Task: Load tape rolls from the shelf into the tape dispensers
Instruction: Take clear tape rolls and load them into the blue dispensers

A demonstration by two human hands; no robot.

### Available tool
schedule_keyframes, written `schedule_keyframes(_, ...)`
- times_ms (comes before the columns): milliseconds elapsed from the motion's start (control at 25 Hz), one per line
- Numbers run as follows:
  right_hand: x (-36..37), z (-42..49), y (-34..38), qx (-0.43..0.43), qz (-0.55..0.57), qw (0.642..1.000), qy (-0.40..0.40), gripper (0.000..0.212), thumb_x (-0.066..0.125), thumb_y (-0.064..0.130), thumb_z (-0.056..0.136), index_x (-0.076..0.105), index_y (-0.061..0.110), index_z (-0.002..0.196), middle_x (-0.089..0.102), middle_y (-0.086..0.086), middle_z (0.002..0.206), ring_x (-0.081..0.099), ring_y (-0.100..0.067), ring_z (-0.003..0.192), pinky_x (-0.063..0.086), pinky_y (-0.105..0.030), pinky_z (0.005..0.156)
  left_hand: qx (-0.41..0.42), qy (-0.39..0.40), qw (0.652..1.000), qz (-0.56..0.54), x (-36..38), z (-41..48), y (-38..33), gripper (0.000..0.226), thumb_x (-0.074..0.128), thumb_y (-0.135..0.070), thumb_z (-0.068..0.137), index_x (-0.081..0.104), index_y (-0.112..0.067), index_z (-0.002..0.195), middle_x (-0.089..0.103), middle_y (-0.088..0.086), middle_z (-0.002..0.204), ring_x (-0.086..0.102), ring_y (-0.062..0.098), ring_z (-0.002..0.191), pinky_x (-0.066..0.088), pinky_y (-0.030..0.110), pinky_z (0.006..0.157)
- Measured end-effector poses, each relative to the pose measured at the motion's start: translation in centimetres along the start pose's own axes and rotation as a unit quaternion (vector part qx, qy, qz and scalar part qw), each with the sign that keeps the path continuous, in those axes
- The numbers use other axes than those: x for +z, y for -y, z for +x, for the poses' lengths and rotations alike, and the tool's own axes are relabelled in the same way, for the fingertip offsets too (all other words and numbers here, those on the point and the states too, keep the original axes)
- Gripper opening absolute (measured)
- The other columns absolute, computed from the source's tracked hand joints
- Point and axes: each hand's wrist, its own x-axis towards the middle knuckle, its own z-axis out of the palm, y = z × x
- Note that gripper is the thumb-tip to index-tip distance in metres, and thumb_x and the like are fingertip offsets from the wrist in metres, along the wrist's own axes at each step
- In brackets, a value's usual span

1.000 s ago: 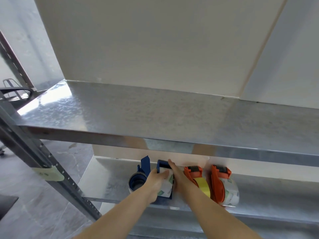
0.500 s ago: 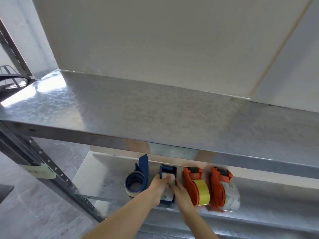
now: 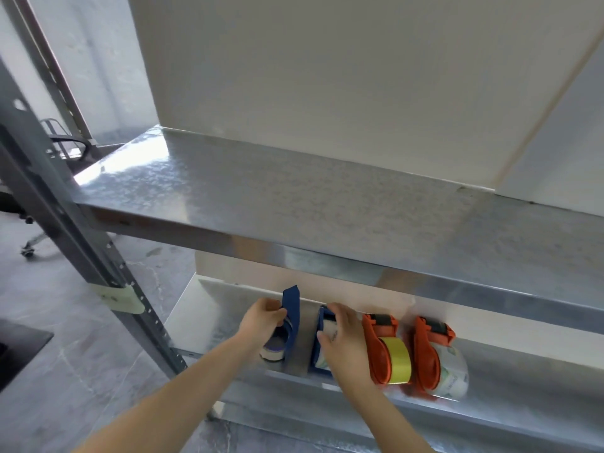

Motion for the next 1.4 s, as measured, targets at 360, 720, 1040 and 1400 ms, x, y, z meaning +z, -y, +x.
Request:
schedule_keyframes(360, 6.6, 1.3, 6.5, -0.102, -0.189, 0.95, 0.225, 0.04, 0.057, 0.038, 0.085, 0.054, 0.02, 0.121, 0.06, -0.001, 0.124, 0.049, -0.026, 0.114, 0.039, -0.039, 0.096, -0.057, -0.059, 0.996, -0.039, -6.2, -1.2, 2.6, 0.013, 0.056, -0.009, 0.092, 0.051, -0.009, 0.104, 0.059, 0.009, 0.097, 0.057, 0.023, 0.089, 0.039, 0.023, 0.057)
schedule_keyframes(720, 8.7, 1.2, 7.0, -0.038, -0.22, 0.957, 0.187, 0.021, 0.052, 0.036, 0.089, 0.055, 0.018, 0.098, 0.069, -0.006, 0.098, 0.06, -0.03, 0.094, 0.04, -0.04, 0.091, -0.07, -0.019, 0.997, -0.016, -7.1, -1.8, 4.0, 0.005, 0.056, -0.008, 0.091, 0.055, -0.013, 0.091, 0.057, 0.011, 0.097, 0.055, 0.022, 0.084, 0.039, 0.022, 0.057)
schedule_keyframes(1040, 6.6, -0.5, 5.9, 0.198, 0.327, 0.914, 0.139, 0.011, 0.059, 0.017, 0.093, 0.067, 0.019, 0.1, 0.074, 0.006, 0.093, 0.068, -0.007, 0.089, 0.052, -0.018, 0.073, -0.057, 0.056, 0.989, -0.121, -4.4, 0.2, 4.3, 0.023, 0.056, -0.018, 0.096, 0.064, -0.008, 0.114, 0.07, 0.011, 0.1, 0.064, 0.026, 0.095, 0.05, 0.032, 0.082)
schedule_keyframes(1400, 3.2, -0.5, 6.9, 0.151, 0.126, 0.98, 0.041, 0.018, 0.06, 0.025, 0.088, 0.059, 0.023, 0.106, 0.067, 0.007, 0.092, 0.062, -0.015, 0.088, 0.05, -0.029, 0.076, -0.07, 0.022, 0.996, -0.045, -4.5, 0.5, 5.8, 0.031, 0.055, -0.001, 0.09, 0.058, -0.003, 0.121, 0.066, 0.016, 0.114, 0.061, 0.034, 0.107, 0.051, 0.046, 0.096)
